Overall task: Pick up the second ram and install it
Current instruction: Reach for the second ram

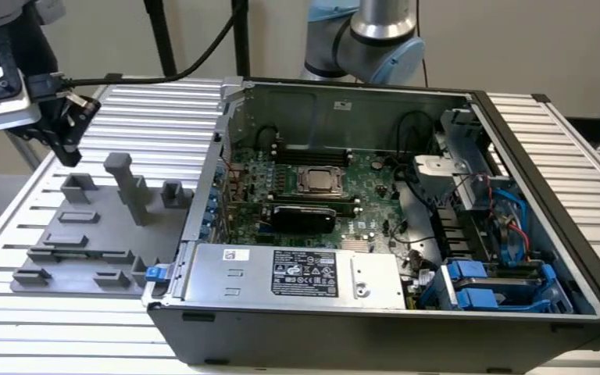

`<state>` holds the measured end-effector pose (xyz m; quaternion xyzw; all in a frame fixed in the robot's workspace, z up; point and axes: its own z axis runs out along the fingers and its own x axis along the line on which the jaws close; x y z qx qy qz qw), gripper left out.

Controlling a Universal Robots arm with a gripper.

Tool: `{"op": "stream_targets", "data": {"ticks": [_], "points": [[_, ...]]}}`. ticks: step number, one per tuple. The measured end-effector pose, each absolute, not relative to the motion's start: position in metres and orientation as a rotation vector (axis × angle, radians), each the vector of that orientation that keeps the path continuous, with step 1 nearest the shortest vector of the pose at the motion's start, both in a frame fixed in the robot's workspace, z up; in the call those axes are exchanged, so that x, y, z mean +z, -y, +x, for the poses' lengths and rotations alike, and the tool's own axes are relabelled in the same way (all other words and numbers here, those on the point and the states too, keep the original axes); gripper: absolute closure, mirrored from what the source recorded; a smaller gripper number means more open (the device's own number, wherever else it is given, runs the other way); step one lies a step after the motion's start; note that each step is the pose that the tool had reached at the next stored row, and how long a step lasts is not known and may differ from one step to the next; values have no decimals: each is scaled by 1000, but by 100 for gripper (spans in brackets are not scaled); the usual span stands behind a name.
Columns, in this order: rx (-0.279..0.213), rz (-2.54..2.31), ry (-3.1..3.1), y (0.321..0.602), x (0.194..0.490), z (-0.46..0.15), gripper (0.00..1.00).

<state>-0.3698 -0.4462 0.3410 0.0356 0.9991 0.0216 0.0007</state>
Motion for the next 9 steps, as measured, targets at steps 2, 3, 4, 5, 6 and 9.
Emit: {"op": "stream_targets", "data": {"ticks": [2,3,4,5,6,9], "points": [[68,112,-3139,451,338,-372,100],[68,112,-3140,454,336,-374,100],[68,112,-3141,456,334,-375,100],[68,112,-3142,459,332,-377,100],[68,112,-3142,461,331,-378,100],[68,112,-3143,468,326,-383,100]]}}
